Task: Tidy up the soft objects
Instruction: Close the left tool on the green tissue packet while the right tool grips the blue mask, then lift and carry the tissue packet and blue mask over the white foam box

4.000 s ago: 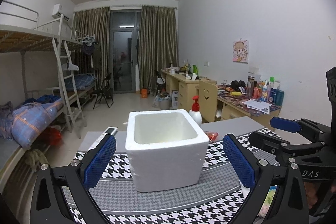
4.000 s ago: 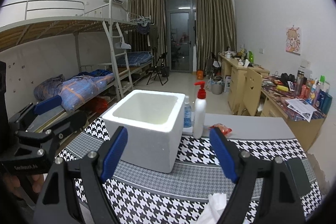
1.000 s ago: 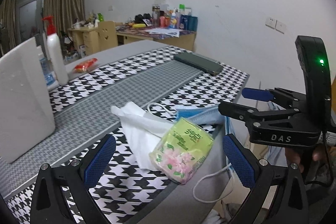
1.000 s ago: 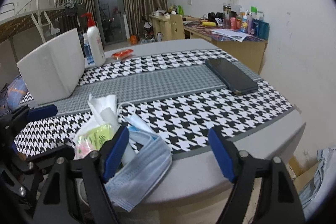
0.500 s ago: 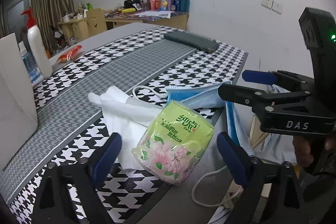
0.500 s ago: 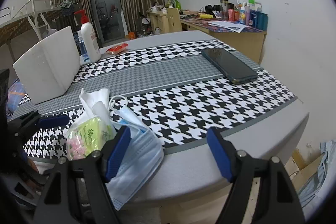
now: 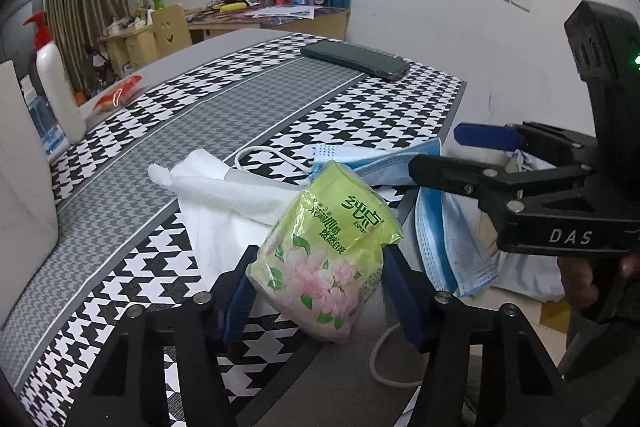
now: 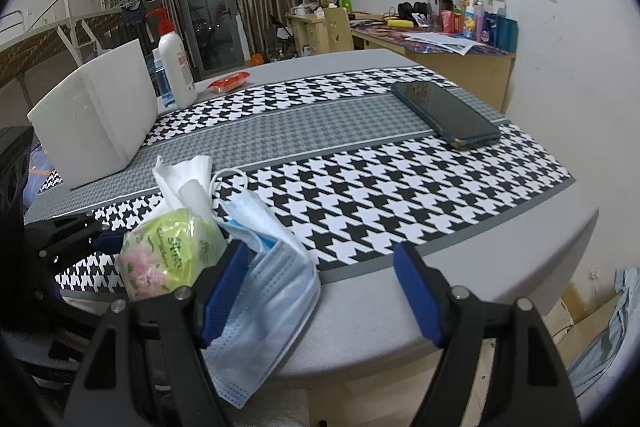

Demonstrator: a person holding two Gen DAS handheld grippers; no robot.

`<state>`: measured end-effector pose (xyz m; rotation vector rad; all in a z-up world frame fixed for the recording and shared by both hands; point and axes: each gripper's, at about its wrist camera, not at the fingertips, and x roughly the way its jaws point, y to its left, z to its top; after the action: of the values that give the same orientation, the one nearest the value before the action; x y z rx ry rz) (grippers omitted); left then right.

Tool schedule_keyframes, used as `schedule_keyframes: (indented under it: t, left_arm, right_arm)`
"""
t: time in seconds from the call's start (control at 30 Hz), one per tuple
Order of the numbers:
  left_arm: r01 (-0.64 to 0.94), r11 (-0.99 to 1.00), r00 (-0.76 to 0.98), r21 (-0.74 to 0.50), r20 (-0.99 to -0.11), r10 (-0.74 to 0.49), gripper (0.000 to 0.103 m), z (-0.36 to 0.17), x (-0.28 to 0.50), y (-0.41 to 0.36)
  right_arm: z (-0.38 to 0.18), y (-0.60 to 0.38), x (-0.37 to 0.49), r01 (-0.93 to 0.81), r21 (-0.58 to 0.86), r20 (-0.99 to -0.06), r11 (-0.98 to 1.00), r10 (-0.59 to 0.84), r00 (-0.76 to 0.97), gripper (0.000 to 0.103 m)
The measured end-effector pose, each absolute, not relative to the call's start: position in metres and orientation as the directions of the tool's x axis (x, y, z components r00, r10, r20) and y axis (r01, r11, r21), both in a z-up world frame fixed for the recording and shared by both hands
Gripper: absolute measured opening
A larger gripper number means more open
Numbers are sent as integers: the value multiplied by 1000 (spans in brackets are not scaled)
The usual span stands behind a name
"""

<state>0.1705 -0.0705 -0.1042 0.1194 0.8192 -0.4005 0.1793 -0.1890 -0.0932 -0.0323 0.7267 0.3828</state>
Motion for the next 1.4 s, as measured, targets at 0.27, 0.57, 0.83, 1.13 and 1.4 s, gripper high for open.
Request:
schedule_keyframes:
  t: [0.27, 0.57, 0.83, 1.13, 1.4]
  left_arm:
    - [391, 916, 621, -90, -709, -335, 57, -97, 166, -64]
    - [393, 910, 630, -131, -683, -370, 54, -88, 159, -56]
    - [392, 910, 644, -136, -666, -377, 54, -81, 152, -51]
    - [374, 919, 673, -126, -645, -363, 54, -72, 146, -44]
    - [331, 937, 712, -115, -621, -328, 54, -61, 140, -32]
  right_arm:
    - [-103, -184, 184, -366, 109, -687, 924, 336, 644, 72]
    - [-106, -181, 184, -382, 121, -707, 916, 349, 615, 42]
    - [-105, -183, 187, -359, 124, -710, 925, 335, 619, 24]
    - [-92, -184, 181, -356, 126, -677, 926, 342, 651, 22]
    - [-78, -181, 176, -364, 124, -646, 923, 354, 676, 22]
